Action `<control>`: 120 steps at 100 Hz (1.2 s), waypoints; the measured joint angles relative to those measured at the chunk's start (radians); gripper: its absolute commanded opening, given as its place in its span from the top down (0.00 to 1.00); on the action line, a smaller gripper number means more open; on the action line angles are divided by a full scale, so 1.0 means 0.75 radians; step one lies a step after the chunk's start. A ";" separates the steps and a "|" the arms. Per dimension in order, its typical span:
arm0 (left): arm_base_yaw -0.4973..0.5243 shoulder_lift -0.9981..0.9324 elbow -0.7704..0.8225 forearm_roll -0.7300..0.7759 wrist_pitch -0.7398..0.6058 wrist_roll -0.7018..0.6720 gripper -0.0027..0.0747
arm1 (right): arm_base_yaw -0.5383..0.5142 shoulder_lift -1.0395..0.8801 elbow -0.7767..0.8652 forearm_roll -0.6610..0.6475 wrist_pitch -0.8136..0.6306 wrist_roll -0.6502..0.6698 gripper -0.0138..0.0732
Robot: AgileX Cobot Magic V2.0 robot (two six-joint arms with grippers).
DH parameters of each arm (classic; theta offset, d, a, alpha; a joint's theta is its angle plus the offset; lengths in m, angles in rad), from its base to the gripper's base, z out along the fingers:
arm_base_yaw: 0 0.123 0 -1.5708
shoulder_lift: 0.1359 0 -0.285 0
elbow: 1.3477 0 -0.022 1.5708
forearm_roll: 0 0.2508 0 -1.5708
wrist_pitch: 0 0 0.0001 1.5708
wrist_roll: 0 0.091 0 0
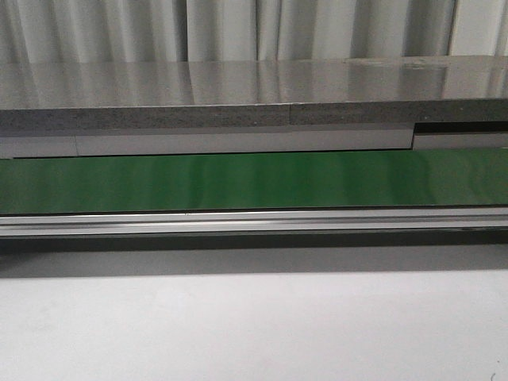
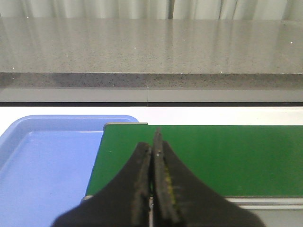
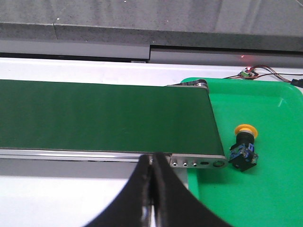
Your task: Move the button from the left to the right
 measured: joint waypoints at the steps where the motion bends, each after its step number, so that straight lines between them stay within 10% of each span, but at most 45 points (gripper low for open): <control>1: 0.000 0.000 0.000 0.000 0.000 0.000 0.99 | 0.000 0.000 0.000 0.000 0.000 0.000 0.92; 120: 0.000 0.000 0.000 0.000 0.000 0.000 0.99 | 0.080 -0.526 0.635 0.000 -0.386 0.130 0.92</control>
